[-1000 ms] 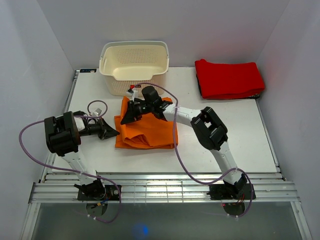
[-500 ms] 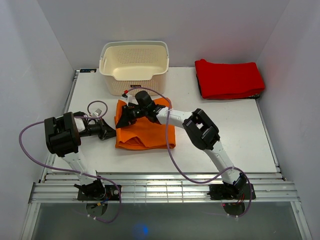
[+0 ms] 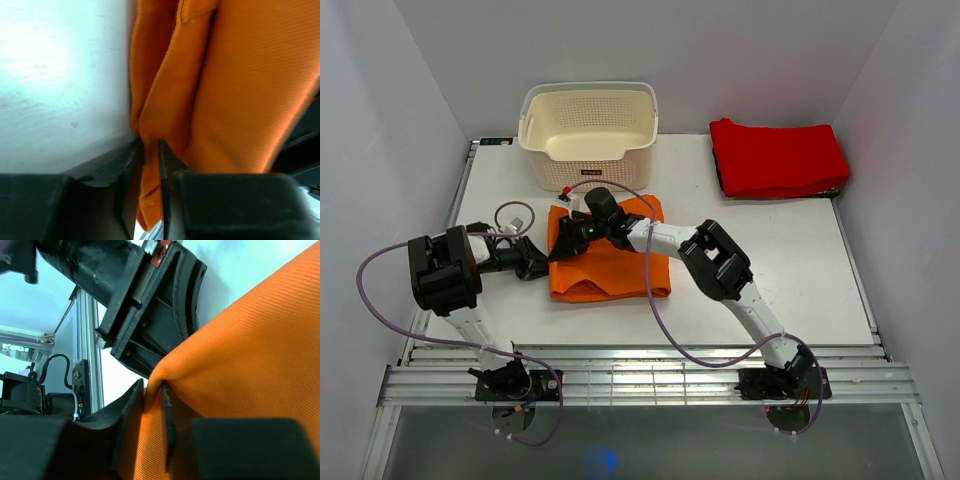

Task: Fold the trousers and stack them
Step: Fold the trousers

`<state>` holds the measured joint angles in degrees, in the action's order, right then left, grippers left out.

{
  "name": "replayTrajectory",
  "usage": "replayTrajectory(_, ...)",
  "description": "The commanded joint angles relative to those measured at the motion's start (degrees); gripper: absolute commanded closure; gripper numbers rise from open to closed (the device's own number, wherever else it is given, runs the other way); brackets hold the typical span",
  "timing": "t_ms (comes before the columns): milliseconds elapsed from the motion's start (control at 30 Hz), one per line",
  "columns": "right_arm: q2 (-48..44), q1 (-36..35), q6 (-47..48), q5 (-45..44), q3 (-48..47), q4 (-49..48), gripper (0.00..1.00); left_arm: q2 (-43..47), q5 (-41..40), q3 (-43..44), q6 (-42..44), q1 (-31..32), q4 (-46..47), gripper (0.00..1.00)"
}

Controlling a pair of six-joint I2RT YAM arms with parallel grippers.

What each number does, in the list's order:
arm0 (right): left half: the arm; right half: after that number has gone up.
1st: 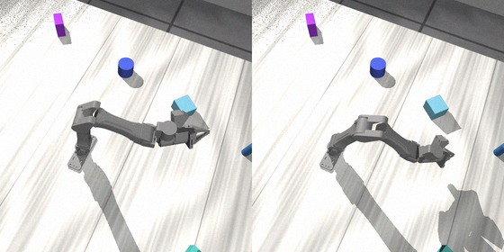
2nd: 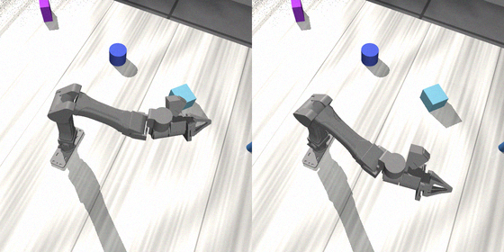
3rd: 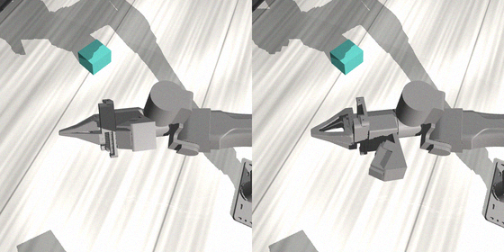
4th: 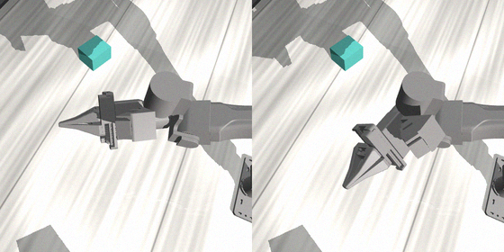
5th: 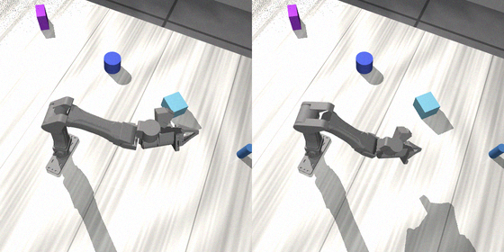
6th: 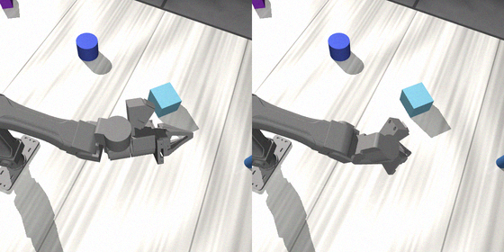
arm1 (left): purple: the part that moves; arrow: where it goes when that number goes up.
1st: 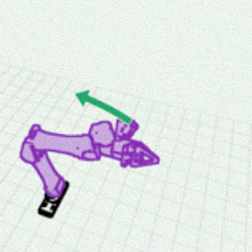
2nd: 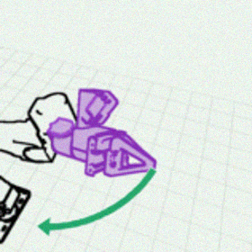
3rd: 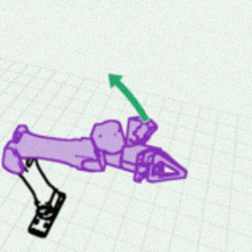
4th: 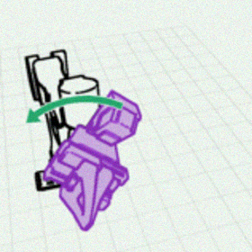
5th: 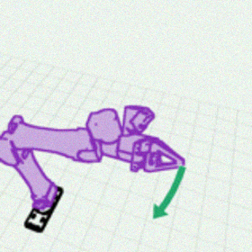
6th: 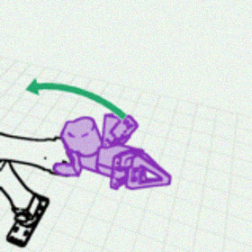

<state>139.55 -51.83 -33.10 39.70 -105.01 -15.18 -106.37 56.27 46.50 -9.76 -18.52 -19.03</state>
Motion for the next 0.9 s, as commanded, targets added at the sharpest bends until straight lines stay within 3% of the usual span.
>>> replayTrajectory(0,-0.94,-0.55,2.34,0.02,-2.83,-3.54,0.71,1.86,-13.02,1.48,3.43,-2.56,-5.66,0.64)
replayTrajectory(33,-1.46,-0.55,2.60,0.28,-2.83,-2.84,0.57,2.47,-14.33,2.18,3.78,-3.70,-6.54,0.60)
replayTrajectory(100,-3.48,-0.11,3.91,0.64,-2.92,-1.96,0.44,4.75,-15.57,4.12,5.36,-7.92,-9.09,0.52)
replayTrajectory(133,-4.45,0.06,4.18,1.16,-2.74,-1.09,0.30,5.46,-16.27,4.91,6.06,-9.24,-10.06,0.50)
replayTrajectory(233,-10.93,1.38,5.15,3.26,-1.95,0.32,0.06,7.66,-14.01,10.43,10.45,-15.21,-13.92,0.49)
replayTrajectory(267,-12.53,2.43,5.68,4.06,-1.60,1.11,0.02,8.19,-12.78,11.93,12.46,-15.84,-15.85,0.49)
replayTrajectory(400,-21.40,7.77,10.86,8.19,3.99,7.79,0.03,11.26,-0.49,18.43,25.71,-16.37,-23.06,0.48)
replayTrajectory(467,-27.36,12.51,12.53,12.31,9.18,8.76,0.03,13.89,7.84,19.33,30.48,-15.50,-27.79,0.39)
replayTrajectory(667,-35.21,20.10,8.60,23.92,29.04,8.95,0.00,17.68,19.04,11.52,34.28,-6.99,-29.23,0.36)
replayTrajectory(833,-38.21,19.84,-5.90,28.40,47.25,-14.81,0.00,15.76,18.98,4.04,26.82,0.32,-20.45,0.37)
replayTrajectory(867,-37.16,19.49,-7.31,28.76,49.79,-16.27,0.04,14.71,18.96,2.99,25.16,0.94,-18.70,0.37)
